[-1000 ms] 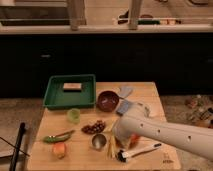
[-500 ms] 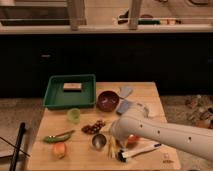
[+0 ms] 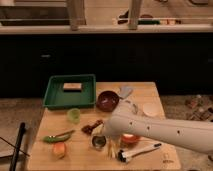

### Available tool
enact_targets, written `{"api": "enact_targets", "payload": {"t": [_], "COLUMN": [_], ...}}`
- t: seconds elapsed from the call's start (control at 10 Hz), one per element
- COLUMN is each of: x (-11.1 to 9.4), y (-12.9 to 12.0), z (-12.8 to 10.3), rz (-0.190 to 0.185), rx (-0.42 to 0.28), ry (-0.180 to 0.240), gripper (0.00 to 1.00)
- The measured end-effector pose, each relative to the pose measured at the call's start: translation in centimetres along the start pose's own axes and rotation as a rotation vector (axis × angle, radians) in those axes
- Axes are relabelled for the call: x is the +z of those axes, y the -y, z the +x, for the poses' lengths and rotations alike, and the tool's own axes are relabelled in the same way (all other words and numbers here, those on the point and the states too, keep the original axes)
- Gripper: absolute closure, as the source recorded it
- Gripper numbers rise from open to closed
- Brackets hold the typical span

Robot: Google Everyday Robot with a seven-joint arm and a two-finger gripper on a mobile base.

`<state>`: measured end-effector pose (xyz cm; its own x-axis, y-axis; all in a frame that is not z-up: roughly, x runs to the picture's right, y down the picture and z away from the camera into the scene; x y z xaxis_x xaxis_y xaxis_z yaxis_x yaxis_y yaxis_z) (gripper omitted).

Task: Stack cups into tray

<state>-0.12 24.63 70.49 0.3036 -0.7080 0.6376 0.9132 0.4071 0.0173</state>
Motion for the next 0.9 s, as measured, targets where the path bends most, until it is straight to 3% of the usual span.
{"api": "enact_targets", "payload": {"t": [0.4,0.8,0.9], "x": [0.6,1.9,2.3], "y": [2.4,3.3,3.3], "z": [-1.9,-2.2,-2.1], "rz": [-0.035,-0.059,-0.066], "rx": [-0.087,-0.134,-0.139], "ry": [0.028,0.068,0.077], "gripper": [0.2,0.2,0.24]}}
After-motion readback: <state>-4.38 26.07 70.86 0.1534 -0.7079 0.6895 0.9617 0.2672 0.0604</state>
